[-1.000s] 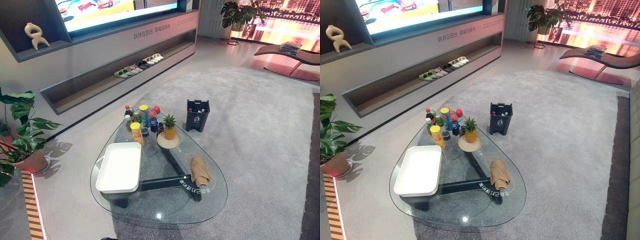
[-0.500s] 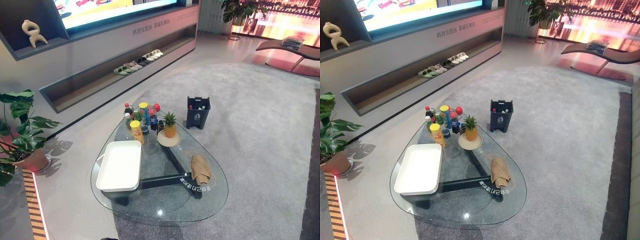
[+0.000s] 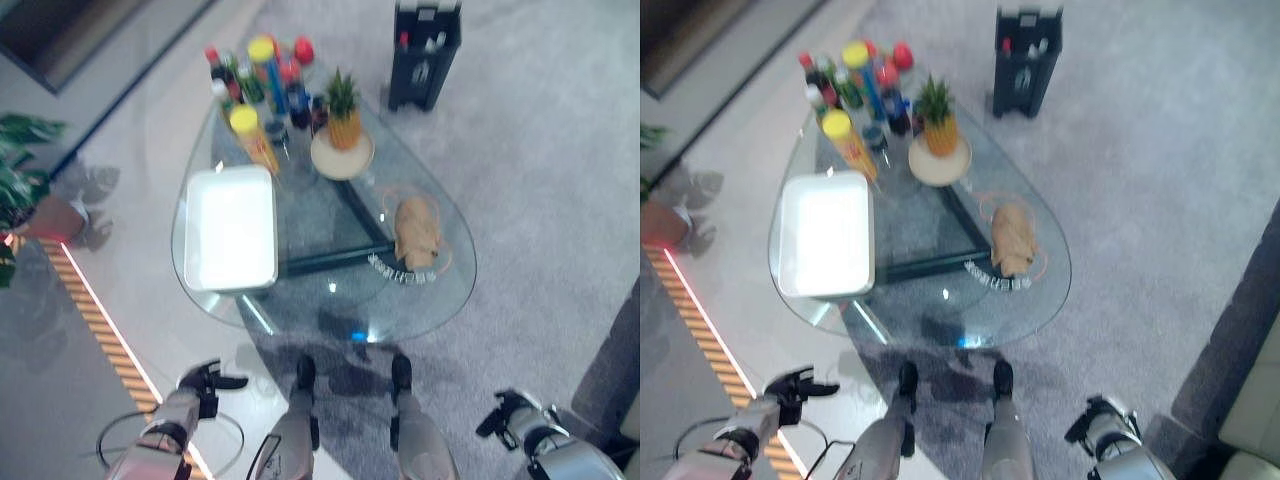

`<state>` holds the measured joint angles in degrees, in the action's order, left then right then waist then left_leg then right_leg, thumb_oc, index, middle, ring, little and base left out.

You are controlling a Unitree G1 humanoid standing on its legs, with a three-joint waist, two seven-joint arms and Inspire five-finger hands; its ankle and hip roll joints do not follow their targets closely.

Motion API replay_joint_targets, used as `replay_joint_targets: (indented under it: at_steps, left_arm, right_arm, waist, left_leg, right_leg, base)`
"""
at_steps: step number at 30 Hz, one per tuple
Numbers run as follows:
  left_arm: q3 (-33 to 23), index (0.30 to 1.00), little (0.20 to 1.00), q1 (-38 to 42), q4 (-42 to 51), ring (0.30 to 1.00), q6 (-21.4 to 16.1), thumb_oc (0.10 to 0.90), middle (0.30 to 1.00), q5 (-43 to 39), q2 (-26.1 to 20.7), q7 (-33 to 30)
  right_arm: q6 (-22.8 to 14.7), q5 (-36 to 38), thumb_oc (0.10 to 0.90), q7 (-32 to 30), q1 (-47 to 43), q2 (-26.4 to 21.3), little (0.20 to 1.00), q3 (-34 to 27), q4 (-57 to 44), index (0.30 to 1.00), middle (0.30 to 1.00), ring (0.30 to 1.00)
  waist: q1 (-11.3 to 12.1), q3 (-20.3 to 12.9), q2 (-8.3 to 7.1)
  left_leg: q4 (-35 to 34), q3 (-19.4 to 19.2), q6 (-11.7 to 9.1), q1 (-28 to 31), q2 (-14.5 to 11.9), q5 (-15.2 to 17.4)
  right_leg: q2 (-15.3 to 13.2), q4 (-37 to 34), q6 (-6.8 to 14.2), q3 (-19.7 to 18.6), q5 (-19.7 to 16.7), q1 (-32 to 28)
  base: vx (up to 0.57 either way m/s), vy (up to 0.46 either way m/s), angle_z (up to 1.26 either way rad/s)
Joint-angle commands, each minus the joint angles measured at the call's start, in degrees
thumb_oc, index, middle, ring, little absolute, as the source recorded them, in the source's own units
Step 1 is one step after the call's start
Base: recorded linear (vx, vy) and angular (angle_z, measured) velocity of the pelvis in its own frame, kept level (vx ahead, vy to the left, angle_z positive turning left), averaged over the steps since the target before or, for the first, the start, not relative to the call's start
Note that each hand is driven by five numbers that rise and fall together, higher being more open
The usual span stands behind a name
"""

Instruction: Wipe the table with a cloth and put it in the basket.

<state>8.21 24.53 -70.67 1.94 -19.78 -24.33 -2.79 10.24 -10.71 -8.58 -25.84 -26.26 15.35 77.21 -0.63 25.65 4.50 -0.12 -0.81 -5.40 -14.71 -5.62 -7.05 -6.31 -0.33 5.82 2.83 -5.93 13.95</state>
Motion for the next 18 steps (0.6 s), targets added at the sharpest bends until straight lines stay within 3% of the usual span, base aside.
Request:
replay_joint_targets:
  at_steps: [1,7,11,18]
  left_arm:
    - [-1.8,0.9,0.9,-0.5,0.2,0.9,-3.5,0.8,0.9,-5.3,-4.3,-4.4]
    - [-5.3,0.9,0.9,2.6,0.6,0.9,-4.9,0.8,0.9,-10.5,-6.7,-6.1]
    - [-6.8,0.9,0.9,3.0,1.5,0.9,-4.6,0.8,0.9,-13.6,-7.2,-6.9]
    - [-7.4,0.9,0.9,3.3,3.1,0.9,-4.0,0.8,0.9,-15.9,-7.9,-7.4]
  right_arm:
    - [-1.5,3.7,0.8,-7.4,0.2,-2.8,0.9,-0.2,-1.0,0.9,0.9,0.9]
    - [-4.8,10.3,0.8,-13.8,-1.9,-3.2,0.9,-3.0,-4.3,0.9,0.9,0.9]
    - [-6.1,10.9,0.8,-15.9,-2.8,-3.6,0.9,-3.8,-5.4,0.9,0.9,0.9]
    - [-8.4,11.4,0.8,-17.5,-5.9,-5.8,0.9,-3.7,-6.4,0.9,0.9,0.9]
  waist:
    - [0.1,0.3,-1.63]
    - [0.5,2.0,-2.48]
    - [0.7,2.8,-2.55]
    - [0.4,4.1,-2.29]
  left_leg:
    - [8.5,0.6,2.0,-6.8,4.5,3.7]
    - [18.6,1.1,2.4,-17.2,5.3,5.7]
    - [23.2,1.6,2.7,-21.6,5.3,7.0]
    - [26.4,1.3,3.0,-26.8,4.8,8.0]
  right_leg:
    - [2.3,12.9,-2.5,2.0,6.3,8.5]
    - [2.6,23.1,-3.4,2.6,9.3,18.1]
    - [2.8,27.1,-3.8,2.4,10.4,22.4]
    - [3.8,29.1,-4.3,1.5,10.5,28.2]
  base:
    - [-0.12,-0.049,0.08]
    - [-0.08,-0.045,0.11]
    - [-0.01,-0.026,0.08]
    - [-0.02,-0.005,-0.01]
